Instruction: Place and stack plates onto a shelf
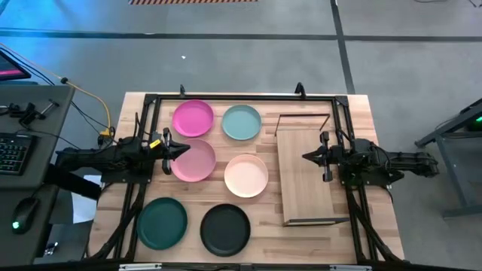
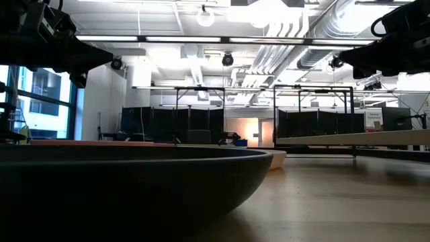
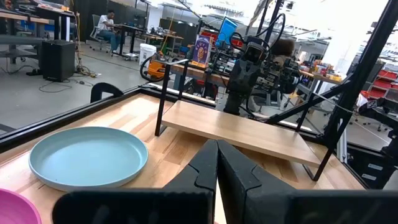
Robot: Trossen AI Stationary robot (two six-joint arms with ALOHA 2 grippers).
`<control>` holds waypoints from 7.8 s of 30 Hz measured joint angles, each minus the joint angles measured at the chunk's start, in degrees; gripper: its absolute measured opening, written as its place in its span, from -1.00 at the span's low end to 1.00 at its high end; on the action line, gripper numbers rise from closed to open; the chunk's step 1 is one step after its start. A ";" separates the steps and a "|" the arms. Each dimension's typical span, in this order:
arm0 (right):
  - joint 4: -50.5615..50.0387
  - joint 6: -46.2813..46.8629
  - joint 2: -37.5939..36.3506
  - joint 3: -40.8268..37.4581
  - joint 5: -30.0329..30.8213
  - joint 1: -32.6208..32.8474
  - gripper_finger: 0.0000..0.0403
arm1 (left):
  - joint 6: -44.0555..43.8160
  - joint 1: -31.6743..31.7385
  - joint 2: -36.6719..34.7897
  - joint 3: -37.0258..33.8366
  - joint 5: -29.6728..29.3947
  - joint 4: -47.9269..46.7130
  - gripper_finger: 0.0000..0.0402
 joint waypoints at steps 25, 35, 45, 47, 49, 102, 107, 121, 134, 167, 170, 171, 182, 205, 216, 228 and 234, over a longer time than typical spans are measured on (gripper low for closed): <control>0.02 0.00 0.00 0.01 0.02 0.00 -1.00 | 0.00 0.01 0.02 0.00 0.00 0.00 -1.00; 0.00 0.02 0.00 0.00 0.02 0.00 -1.00 | 0.00 0.02 0.02 -0.01 0.00 0.00 -1.00; 0.00 0.00 0.00 0.01 0.02 0.00 -1.00 | 0.00 0.02 0.00 0.00 0.00 0.00 -1.00; 0.01 0.00 0.00 0.00 0.02 -0.02 -1.00 | 0.00 0.00 0.02 0.00 0.00 0.00 -1.00; 0.01 0.01 0.00 0.01 0.02 -0.01 -1.00 | 0.00 0.01 0.01 0.00 0.00 0.00 -1.00; -36.08 64.09 82.59 58.55 6.49 1.05 -0.15 | -0.02 0.00 0.02 0.00 0.00 0.00 -1.00; -40.68 63.33 95.42 66.93 2.56 0.75 -0.10 | 0.00 0.01 0.02 0.00 0.00 0.00 -1.00; -52.22 49.27 115.17 80.45 5.64 -2.53 -0.10 | -0.02 0.00 0.00 0.00 0.00 0.00 -1.00; -49.56 46.17 116.28 80.06 4.23 -2.30 -0.39 | 0.00 0.01 0.02 0.00 0.00 0.00 -1.00; -59.84 29.93 93.03 77.85 -6.72 -7.24 -1.00 | -0.01 0.02 0.02 0.00 0.00 0.00 -1.00; -59.96 33.26 87.46 70.21 -6.47 -8.23 -1.00 | 0.00 0.01 0.00 0.00 0.00 0.00 -1.00; -60.00 35.02 85.20 67.02 -6.39 -8.63 -1.00 | -0.02 0.00 0.02 0.00 0.00 0.00 -1.00; -58.68 64.19 53.97 41.08 4.10 -13.28 -1.00 | 0.00 0.02 0.02 0.00 0.00 0.00 -1.00; -55.97 77.69 46.84 30.00 11.38 -17.27 -1.00 | 0.00 0.00 0.01 0.00 0.00 0.00 -1.00; -64.21 74.12 46.75 36.14 14.74 -17.27 -0.70 | -0.02 0.02 0.02 0.00 0.00 0.00 -1.00; -60.04 67.98 45.69 47.33 17.31 -17.25 -0.22 | -0.01 0.02 0.01 -0.01 0.00 0.00 -1.00; -29.33 59.89 46.92 47.51 7.32 -16.44 -0.20 | -0.01 0.00 0.00 0.00 0.00 0.00 -1.00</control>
